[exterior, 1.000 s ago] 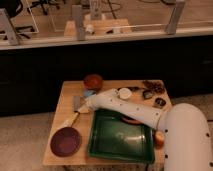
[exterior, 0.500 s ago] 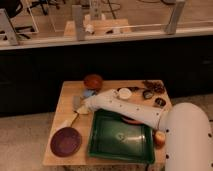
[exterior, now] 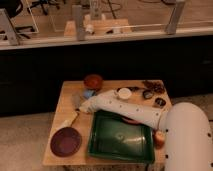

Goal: Place eraser in red bowl

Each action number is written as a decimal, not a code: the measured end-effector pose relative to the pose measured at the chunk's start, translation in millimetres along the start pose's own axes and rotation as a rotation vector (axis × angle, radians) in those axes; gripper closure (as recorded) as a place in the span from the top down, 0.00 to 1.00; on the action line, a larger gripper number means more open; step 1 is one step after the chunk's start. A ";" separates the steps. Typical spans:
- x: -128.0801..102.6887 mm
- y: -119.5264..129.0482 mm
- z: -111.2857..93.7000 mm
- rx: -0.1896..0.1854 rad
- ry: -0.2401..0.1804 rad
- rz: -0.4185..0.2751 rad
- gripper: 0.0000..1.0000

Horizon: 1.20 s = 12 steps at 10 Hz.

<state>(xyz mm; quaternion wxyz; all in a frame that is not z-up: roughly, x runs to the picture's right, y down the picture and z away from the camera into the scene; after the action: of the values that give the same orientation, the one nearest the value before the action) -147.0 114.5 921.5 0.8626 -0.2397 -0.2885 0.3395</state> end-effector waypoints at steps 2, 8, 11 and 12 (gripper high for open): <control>-0.5 1.1 0.8 0.000 -0.002 -0.003 0.00; -5.6 2.0 -6.9 0.010 -0.018 -0.016 0.00; -11.1 1.8 -15.9 0.004 -0.046 -0.024 0.00; -14.4 2.0 -21.7 0.001 -0.057 -0.027 0.00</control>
<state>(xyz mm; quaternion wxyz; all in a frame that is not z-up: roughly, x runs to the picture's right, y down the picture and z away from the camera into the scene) -142.3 100.7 899.9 0.8587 -0.2255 -0.3158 0.3348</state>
